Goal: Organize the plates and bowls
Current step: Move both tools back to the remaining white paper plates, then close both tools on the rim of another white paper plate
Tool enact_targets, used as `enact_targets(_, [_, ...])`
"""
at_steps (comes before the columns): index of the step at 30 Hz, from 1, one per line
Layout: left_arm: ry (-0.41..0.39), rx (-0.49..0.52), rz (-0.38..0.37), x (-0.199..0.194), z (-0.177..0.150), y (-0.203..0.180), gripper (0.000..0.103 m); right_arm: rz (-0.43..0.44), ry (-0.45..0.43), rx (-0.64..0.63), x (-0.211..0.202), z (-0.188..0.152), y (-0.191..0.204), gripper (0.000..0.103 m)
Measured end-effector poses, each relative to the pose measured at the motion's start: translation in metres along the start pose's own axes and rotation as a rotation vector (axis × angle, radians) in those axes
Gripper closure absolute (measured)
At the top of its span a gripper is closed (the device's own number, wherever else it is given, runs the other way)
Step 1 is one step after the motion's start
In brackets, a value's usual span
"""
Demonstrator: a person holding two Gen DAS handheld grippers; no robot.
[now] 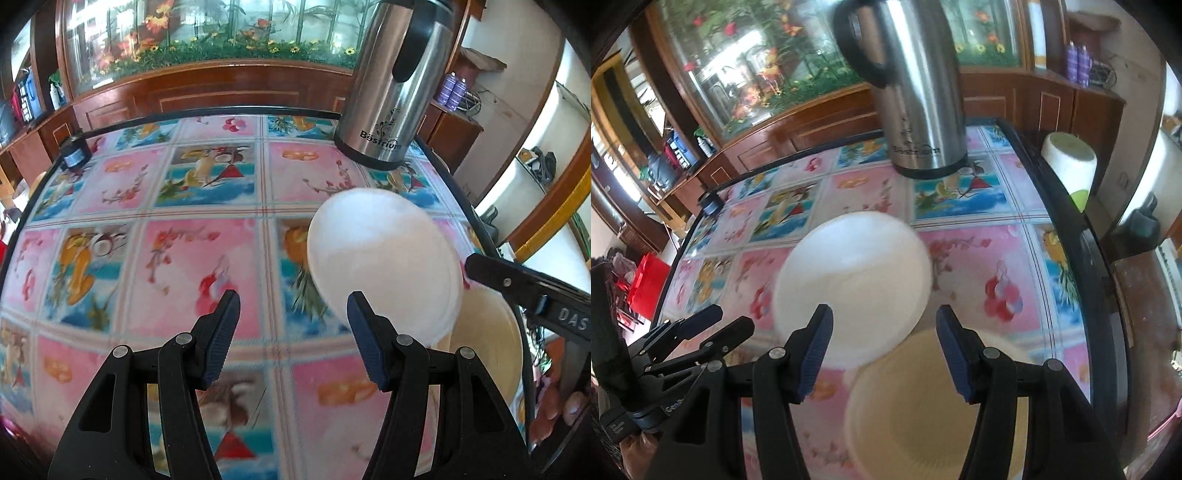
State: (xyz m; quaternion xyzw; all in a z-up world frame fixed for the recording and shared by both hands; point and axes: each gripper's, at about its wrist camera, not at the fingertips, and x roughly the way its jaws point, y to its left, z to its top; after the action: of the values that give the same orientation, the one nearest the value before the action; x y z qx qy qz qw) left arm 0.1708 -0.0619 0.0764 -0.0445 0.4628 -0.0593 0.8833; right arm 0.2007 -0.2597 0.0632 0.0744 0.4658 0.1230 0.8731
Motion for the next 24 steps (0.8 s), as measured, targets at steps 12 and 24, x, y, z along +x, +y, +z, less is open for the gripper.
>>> enact_targets(12, [0.068,-0.002,-0.001,0.042,0.007,-0.008,0.042,0.008,0.044,-0.035,0.035,0.01,-0.003,0.057])
enact_targets(24, [0.078,0.005,-0.001,0.044,0.002,-0.003,0.088,0.029,0.056,-0.096,0.036,-0.004,0.005,0.083])
